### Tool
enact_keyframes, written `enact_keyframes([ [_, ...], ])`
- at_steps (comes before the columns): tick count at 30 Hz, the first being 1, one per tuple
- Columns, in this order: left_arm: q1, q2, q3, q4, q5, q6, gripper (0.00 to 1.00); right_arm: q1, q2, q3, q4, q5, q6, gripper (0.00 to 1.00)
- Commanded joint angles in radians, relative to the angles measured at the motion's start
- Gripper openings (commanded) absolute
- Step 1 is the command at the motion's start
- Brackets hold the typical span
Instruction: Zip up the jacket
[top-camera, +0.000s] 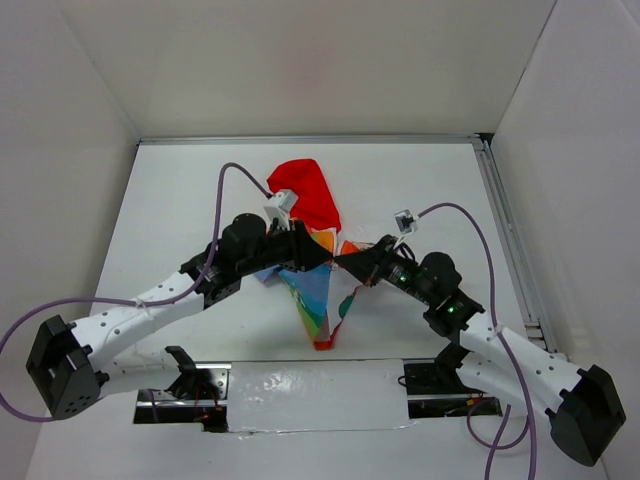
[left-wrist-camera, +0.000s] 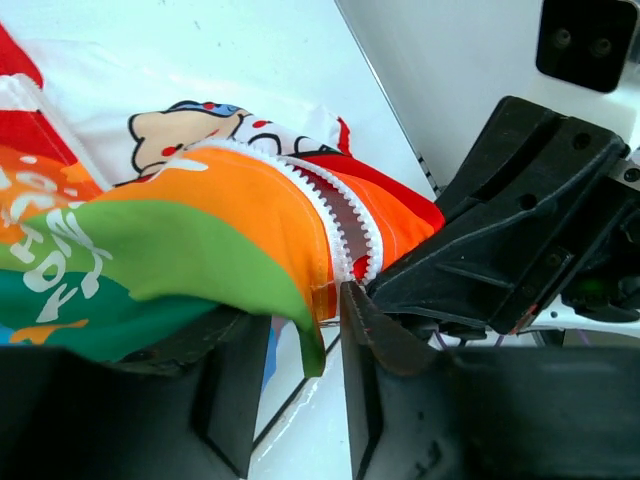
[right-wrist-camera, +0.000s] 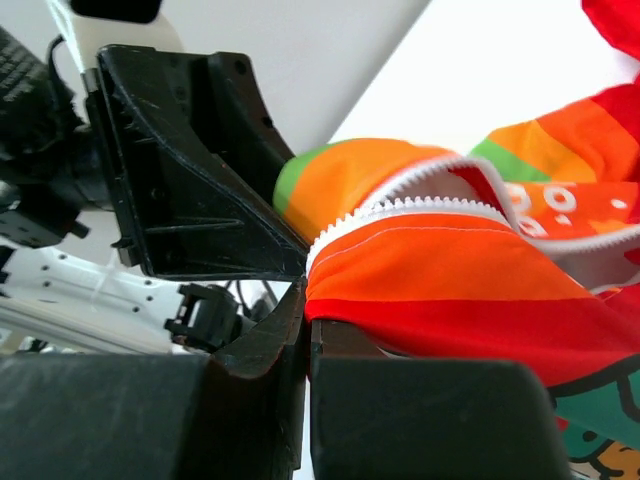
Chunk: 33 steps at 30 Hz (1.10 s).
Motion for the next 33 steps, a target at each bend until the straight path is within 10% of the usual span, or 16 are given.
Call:
enact_keyframes([
  [1, -0.024, -0.047, 0.012, 0.086, 0.092, 0.001, 0.47, 0.005, -0.043, -0.020, 0.133, 0.014, 0.010, 0.00],
  [33, 0.027, -0.073, -0.061, 0.148, 0.277, -0.053, 0.62, 0.018, -0.061, -0.140, 0.424, 0.028, 0.140, 0.00],
])
